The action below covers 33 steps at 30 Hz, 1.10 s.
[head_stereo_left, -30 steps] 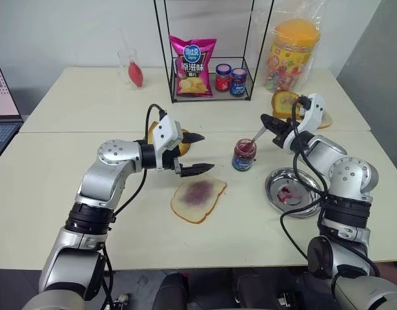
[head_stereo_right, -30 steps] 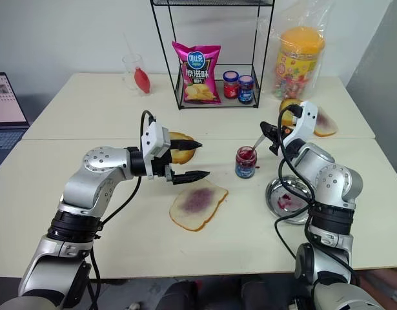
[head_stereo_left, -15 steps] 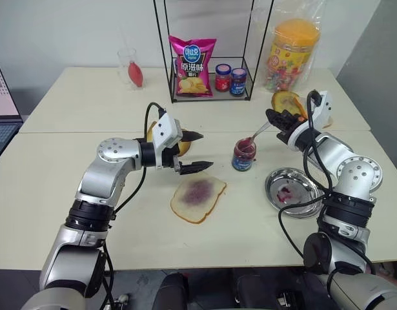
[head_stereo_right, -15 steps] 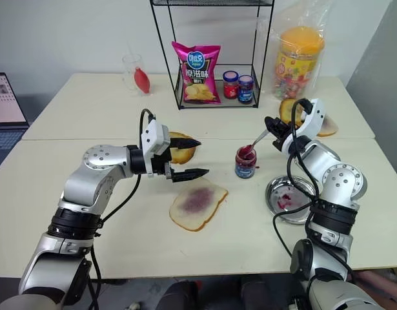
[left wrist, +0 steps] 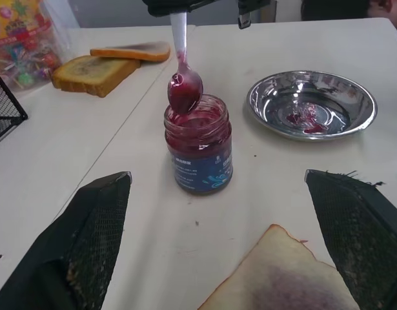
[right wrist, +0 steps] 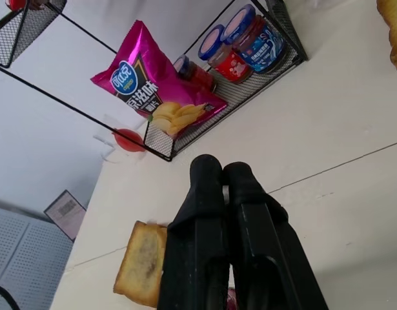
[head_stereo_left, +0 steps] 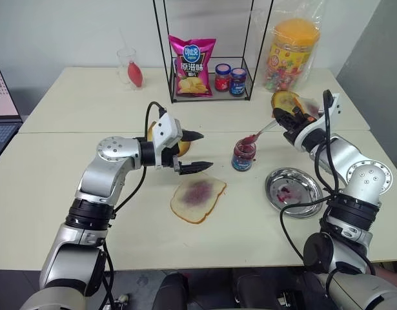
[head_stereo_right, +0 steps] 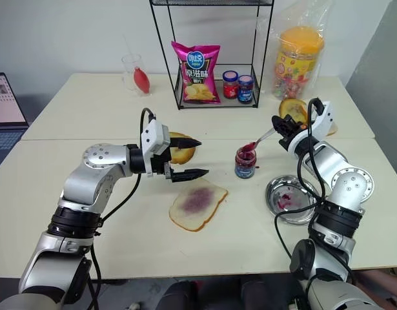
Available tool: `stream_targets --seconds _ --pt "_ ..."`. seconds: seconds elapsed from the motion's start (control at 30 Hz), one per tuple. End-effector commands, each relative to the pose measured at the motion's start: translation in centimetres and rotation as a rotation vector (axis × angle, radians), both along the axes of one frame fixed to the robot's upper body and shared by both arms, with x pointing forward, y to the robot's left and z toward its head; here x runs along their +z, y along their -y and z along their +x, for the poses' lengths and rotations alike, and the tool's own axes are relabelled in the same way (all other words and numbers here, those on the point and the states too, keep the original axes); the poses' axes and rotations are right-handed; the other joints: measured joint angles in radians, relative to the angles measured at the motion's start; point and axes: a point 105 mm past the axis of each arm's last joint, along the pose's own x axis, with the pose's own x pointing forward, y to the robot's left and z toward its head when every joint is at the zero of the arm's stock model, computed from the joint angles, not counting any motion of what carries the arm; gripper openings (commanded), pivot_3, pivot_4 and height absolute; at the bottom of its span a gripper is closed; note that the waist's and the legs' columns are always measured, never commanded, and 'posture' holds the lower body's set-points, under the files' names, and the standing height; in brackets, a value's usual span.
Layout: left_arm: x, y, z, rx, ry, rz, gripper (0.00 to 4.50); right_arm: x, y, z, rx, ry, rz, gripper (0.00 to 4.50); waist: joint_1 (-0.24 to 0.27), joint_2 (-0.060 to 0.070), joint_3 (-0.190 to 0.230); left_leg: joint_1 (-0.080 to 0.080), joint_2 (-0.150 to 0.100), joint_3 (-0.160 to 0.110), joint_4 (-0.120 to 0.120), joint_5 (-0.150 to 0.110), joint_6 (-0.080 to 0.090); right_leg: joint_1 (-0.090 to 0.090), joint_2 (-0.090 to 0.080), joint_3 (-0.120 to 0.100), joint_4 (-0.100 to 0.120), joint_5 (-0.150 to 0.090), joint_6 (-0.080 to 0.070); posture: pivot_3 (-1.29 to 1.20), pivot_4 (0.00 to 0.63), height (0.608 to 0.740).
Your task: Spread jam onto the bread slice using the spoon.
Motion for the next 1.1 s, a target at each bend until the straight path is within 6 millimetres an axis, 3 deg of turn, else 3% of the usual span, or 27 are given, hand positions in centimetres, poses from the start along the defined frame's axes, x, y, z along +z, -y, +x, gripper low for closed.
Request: stream_targets --seconds 0.03,0.27,0.4,0.67,0.8,0.97,1.1 --pt "1.6 -0.7 -0.3 -0.015 0.051 -0.004 4.50 3.9 -1.7 -1.5 0.082 0.123 0.009 0.03 -0.001 0.000 0.000 0.000 0.000 0.000 0.000 0.000 0.000 0.000 0.000 0.000 0.000 0.000 0.000 0.00 0.150 0.740" --pt "-0.5 0.2 -3.1 -0.058 -0.032 -0.017 4.50 5.2 -6.9 -3.0 0.279 0.171 -0.054 0.03 -0.006 0.000 0.000 0.000 0.001 0.000 0.000 0.000 0.000 0.000 0.000 0.000 0.000 0.000 0.000 0.00 0.150 0.740" --pt "-3.1 -1.9 -6.3 -0.042 -0.129 0.034 4.50 4.0 -10.1 -4.4 0.410 0.197 -0.189 0.03 -0.008 0.001 0.000 0.000 0.001 0.000 -0.001 0.000 0.000 -0.001 0.000 0.000 0.000 0.000 0.000 0.00 0.150 0.740" --pt "-4.8 -5.6 -10.3 0.126 -0.249 0.006 4.50 0.8 -13.2 -6.9 0.566 0.259 -0.401 0.03 -0.002 0.000 0.000 0.000 0.002 -0.003 -0.001 0.000 0.000 0.000 -0.001 -0.003 -0.001 -0.004 -0.002 0.00 0.150 0.740" --pt "-5.5 -5.8 -11.8 0.148 -0.273 0.019 4.50 -0.1 -14.1 -7.6 0.601 0.369 -0.550 0.03 -0.001 0.001 0.000 0.000 0.002 -0.003 0.000 0.000 0.000 0.000 -0.001 -0.004 0.000 -0.006 0.000 0.00 0.150 0.740" --pt "-6.1 -5.4 -12.5 0.174 -0.295 0.002 4.50 -1.4 -15.2 -8.1 0.645 0.436 -0.586 0.03 -0.001 0.000 0.000 0.001 0.002 -0.004 0.000 0.000 0.000 0.001 -0.001 -0.004 0.000 -0.006 0.000 0.00 0.150 0.740" --pt "-6.3 -5.7 -12.7 0.195 -0.300 0.001 4.50 -1.0 -16.1 -8.6 0.668 0.497 -0.542 0.03 -0.001 0.000 0.000 0.001 0.002 -0.003 0.000 0.000 0.000 0.000 -0.001 -0.004 0.000 -0.006 0.000 0.00 0.150 0.740"
